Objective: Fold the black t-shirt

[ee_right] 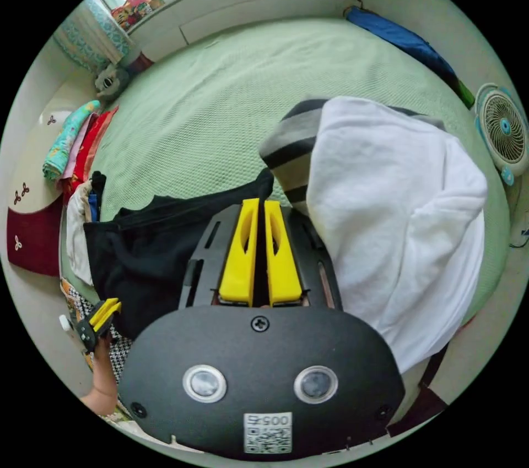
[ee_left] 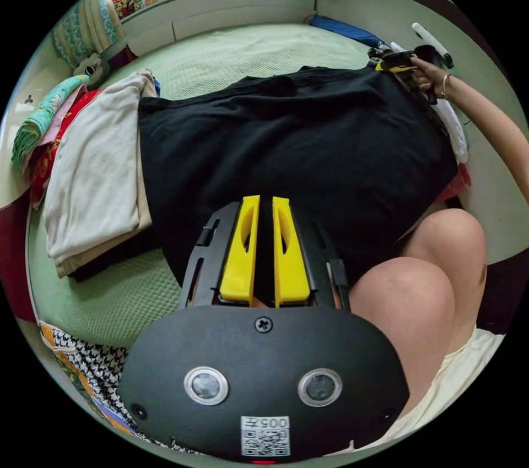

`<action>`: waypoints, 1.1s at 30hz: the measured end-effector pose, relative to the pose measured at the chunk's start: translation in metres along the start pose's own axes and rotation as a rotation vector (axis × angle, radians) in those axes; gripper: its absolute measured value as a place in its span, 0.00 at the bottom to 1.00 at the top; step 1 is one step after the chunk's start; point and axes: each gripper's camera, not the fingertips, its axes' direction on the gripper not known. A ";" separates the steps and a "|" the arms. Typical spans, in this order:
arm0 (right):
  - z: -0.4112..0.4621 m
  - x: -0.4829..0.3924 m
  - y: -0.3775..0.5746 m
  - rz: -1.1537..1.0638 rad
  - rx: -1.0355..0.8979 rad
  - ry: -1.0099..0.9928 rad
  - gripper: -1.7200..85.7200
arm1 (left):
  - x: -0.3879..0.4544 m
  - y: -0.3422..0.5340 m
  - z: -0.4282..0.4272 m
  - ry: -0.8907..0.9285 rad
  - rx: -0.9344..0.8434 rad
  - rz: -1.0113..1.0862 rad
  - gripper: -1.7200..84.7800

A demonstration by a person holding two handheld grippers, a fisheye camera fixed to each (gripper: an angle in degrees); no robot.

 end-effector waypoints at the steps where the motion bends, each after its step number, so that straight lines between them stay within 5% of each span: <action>1: -0.006 0.001 0.004 -0.009 0.015 0.014 0.01 | 0.002 -0.001 0.000 0.011 -0.002 -0.020 0.09; 8: -0.097 0.006 0.089 -0.182 0.158 -0.072 0.03 | 0.043 -0.002 -0.027 0.036 0.057 0.001 0.10; 15: -0.155 0.056 0.201 -0.194 0.167 -0.028 0.05 | 0.167 -0.036 -0.062 0.213 0.107 0.296 0.13; 21: -0.182 0.098 0.248 -0.118 0.163 -0.030 0.07 | 0.302 -0.067 -0.035 0.312 -0.089 0.476 0.16; 28: -0.200 0.115 0.263 -0.129 0.166 -0.013 0.08 | 0.389 -0.082 0.029 0.095 -0.156 0.420 0.19; 33: -0.194 0.121 0.255 -0.135 0.167 -0.038 0.08 | 0.387 -0.084 0.039 0.016 -0.136 0.318 0.09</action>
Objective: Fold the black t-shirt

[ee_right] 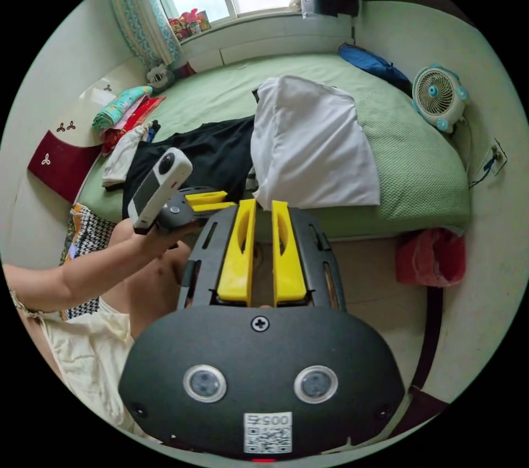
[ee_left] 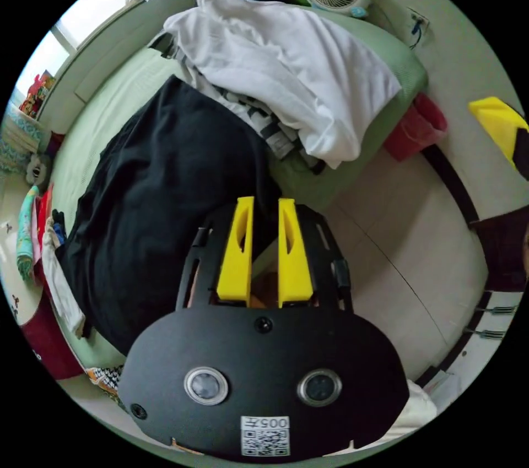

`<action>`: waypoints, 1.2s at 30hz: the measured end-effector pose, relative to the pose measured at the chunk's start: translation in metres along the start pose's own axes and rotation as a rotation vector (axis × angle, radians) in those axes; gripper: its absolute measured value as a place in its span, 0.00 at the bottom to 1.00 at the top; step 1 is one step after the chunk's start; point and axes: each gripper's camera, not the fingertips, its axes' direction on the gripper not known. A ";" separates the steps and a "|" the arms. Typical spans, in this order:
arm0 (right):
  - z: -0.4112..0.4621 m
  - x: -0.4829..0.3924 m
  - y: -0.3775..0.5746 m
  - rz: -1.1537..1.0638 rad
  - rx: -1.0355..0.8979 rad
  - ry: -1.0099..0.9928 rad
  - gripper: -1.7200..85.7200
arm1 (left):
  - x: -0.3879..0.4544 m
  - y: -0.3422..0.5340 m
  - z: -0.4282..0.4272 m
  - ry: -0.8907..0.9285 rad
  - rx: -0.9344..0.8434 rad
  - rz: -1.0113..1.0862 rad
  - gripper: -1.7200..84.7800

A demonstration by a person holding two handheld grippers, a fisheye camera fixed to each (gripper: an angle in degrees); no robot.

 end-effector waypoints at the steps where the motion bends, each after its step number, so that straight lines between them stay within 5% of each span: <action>1: 0.005 0.002 -0.004 -0.003 -0.015 -0.001 0.08 | -0.007 0.004 -0.006 0.051 0.013 -0.014 0.07; 13: 0.114 0.005 -0.167 0.046 -0.259 -0.413 0.19 | -0.094 0.065 -0.069 0.273 0.207 -0.109 0.07; 26: 0.276 -0.002 -0.280 0.253 -0.467 -0.375 0.15 | -0.120 0.099 -0.073 0.331 0.249 -0.091 0.07; 36: 0.268 -0.048 -0.301 0.134 -0.326 -0.317 0.02 | -0.137 0.126 -0.103 0.430 0.340 -0.068 0.06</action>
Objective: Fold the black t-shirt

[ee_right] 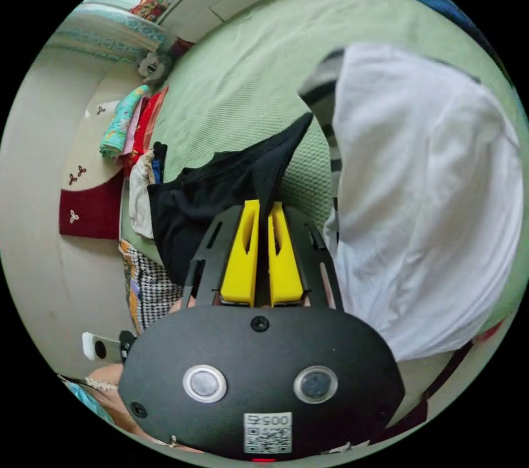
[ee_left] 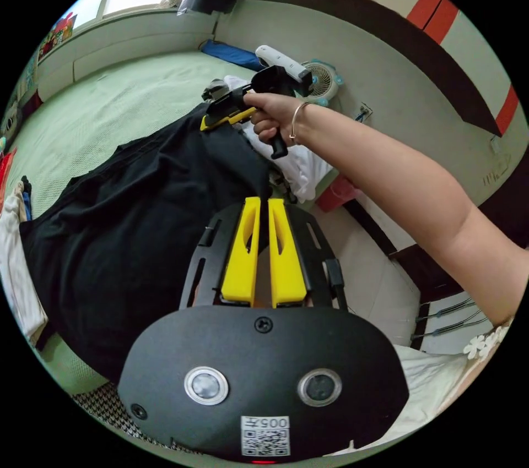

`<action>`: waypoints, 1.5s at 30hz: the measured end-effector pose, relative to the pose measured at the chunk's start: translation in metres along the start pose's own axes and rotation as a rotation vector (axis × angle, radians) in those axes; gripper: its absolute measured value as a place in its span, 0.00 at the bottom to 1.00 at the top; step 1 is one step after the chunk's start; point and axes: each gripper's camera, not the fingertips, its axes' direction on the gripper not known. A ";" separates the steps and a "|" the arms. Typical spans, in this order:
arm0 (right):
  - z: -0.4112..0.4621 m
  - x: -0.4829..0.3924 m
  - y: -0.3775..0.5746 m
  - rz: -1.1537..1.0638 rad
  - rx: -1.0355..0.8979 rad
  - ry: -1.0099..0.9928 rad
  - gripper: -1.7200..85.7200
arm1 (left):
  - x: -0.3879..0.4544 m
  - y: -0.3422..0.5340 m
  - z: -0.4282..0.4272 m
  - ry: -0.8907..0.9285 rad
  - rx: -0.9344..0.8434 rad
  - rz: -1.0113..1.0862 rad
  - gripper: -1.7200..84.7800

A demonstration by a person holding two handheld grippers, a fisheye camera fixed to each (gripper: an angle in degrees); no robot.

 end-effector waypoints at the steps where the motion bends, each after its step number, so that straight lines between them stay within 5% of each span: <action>1: -0.009 -0.013 0.000 -0.029 0.011 0.015 0.02 | 0.002 -0.001 -0.009 0.029 0.026 0.005 0.06; 12: -0.083 -0.082 0.010 -0.012 0.182 0.254 0.01 | -0.002 -0.001 -0.058 0.153 0.163 -0.026 0.06; 24: 0.013 -0.261 0.009 -0.173 0.185 0.482 0.02 | -0.083 0.077 -0.133 0.034 0.245 -0.185 0.07; 32: 0.187 -0.403 -0.003 -0.368 0.022 0.431 0.08 | -0.158 0.155 -0.148 -0.146 0.141 -0.399 0.08; 37: 0.231 -0.415 0.008 -0.431 -0.042 0.384 0.09 | -0.211 0.208 -0.132 -0.130 0.032 -0.556 0.10; 45: 0.193 -0.357 0.060 -0.569 -0.070 0.323 0.12 | -0.226 0.188 -0.122 -0.143 0.068 -0.501 0.11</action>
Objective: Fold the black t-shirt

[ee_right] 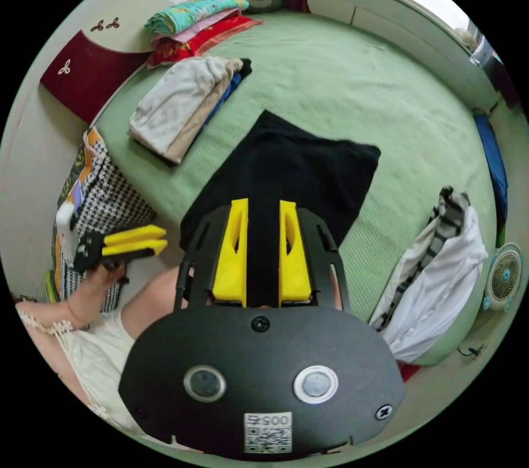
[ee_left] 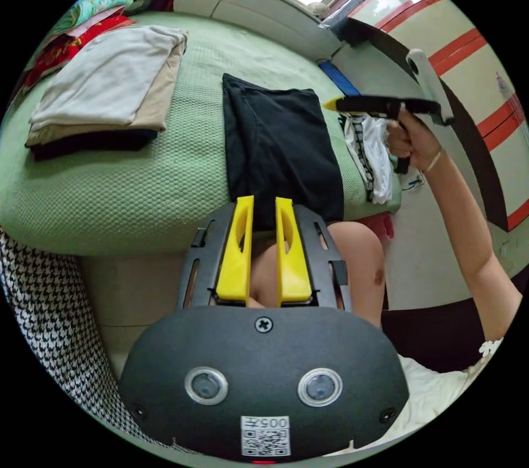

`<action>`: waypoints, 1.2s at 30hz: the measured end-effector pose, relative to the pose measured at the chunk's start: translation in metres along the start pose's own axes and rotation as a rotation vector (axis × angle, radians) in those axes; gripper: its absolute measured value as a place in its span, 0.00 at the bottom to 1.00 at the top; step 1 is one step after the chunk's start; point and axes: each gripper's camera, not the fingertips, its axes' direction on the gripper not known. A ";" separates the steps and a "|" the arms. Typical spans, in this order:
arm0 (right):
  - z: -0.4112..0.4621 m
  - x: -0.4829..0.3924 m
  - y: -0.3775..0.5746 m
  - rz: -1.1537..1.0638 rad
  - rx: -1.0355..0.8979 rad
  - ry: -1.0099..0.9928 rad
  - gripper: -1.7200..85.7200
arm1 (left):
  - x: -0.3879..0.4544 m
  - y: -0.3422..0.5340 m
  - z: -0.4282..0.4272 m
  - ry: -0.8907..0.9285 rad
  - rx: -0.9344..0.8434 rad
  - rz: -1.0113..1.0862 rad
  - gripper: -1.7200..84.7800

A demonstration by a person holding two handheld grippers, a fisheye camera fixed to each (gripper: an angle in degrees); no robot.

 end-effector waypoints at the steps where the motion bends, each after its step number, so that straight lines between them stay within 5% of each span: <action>1: 0.006 0.004 0.016 -0.004 -0.030 -0.008 0.12 | 0.003 -0.005 0.007 -0.023 -0.007 0.014 0.10; 14: 0.059 0.036 0.103 0.126 -0.122 -0.054 0.08 | 0.003 -0.011 0.044 -0.267 -0.135 0.006 0.02; 31: 0.005 0.110 0.068 0.225 0.264 0.010 0.20 | 0.001 -0.008 0.075 -0.009 -0.068 -0.040 0.19; 36: 0.024 0.132 0.055 0.278 0.242 -0.049 0.21 | 0.014 -0.014 0.096 -0.120 -0.104 -0.033 0.18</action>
